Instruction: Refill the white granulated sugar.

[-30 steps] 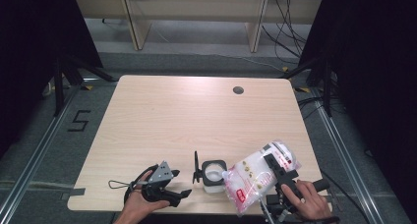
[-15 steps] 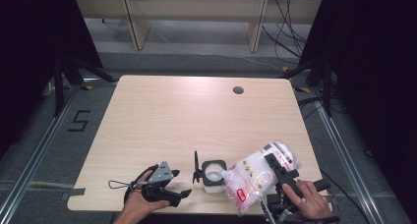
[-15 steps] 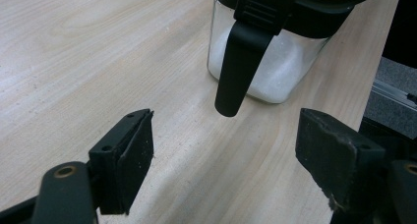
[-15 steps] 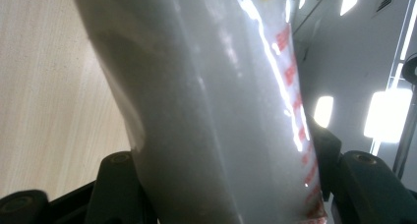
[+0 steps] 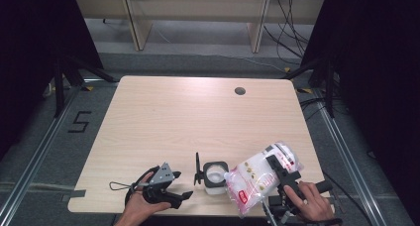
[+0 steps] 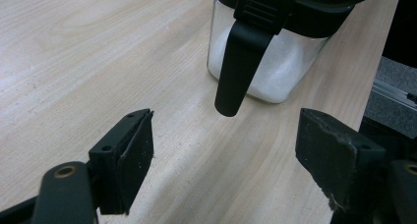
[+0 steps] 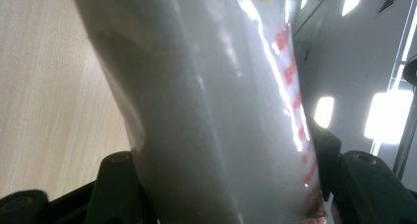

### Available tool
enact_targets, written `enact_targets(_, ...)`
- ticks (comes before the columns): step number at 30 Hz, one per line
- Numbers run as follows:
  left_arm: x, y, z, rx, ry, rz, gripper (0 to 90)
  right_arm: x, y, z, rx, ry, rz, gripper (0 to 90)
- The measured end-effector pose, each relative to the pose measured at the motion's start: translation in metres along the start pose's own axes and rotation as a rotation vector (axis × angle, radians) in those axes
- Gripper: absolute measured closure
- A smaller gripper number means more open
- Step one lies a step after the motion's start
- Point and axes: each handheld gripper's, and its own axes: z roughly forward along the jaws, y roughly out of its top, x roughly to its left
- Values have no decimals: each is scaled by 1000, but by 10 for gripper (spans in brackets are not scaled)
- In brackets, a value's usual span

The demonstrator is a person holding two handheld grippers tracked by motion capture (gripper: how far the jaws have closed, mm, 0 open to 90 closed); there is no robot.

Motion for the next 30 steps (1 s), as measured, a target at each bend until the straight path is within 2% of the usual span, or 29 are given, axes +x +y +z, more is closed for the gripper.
enact_targets(5, 0, 0, 0, 0, 0, 0, 219, -1, 0, 0, 9, 17, -3, 444)
enact_targets(6, 0, 0, 0, 0, 0, -2, 219, 0, 0, -1, 7, 9, 22, 444)
enact_targets(7, 0, 0, 0, 0, 1, -4, 219, 0, 0, -1, 8, 8, 23, 444)
enact_targets(8, 0, 0, -1, 9, 6, 2, 219, 2, 0, -1, 18, 19, 43, 444)
enact_targets(10, 1, 0, -1, 6, 1, 7, 219, 2, 0, -1, 15, 12, 42, 444)
enact_targets(14, 0, 0, -1, 12, 6, 3, 219, -1, 0, -1, 0, 0, 7, 444)
enact_targets(15, 0, 0, 0, 0, 3, -8, 219, -1, 0, -1, 0, 0, 6, 444)
enact_targets(17, 0, 0, 0, 0, 0, 1, 219, -1, 0, -1, 5, 8, 7, 444)
enact_targets(18, 0, 0, 0, 0, 0, 0, 219, 2, 1, -2, 28, 33, 38, 444)
enact_targets(19, 0, 0, 0, 6, 0, 7, 219, 1, 2, -2, 31, 28, 28, 444)
enact_targets(20, 0, 0, 0, 5, 1, 7, 219, 3, 1, -2, 37, 35, 54, 444)
enact_targets(22, 1, 0, -1, 11, 4, 12, 219, 2, 1, -2, 35, 29, 40, 444)
enact_targets(23, 0, 0, 0, 1, 3, -8, 219, 0, 1, -1, 20, 19, 20, 444)
enact_targets(24, 0, 0, 0, 1, 3, -7, 219, 1, 1, -2, 27, 25, 31, 444)
enact_targets(26, 1, 0, -1, 7, 0, 9, 219, -2, 1, -1, 6, 4, 4, 444)
enact_targets(28, 0, 0, 0, 6, 0, -1, 219, -2, 1, -1, 4, 5, 1, 444)
enact_targets(29, -1, 0, 0, 7, 1, -13, 219, 0, 1, -2, 16, 16, 17, 444)
enact_targets(30, 0, 0, 0, 6, 1, 9, 219, 0, 1, -1, 11, 12, 15, 444)
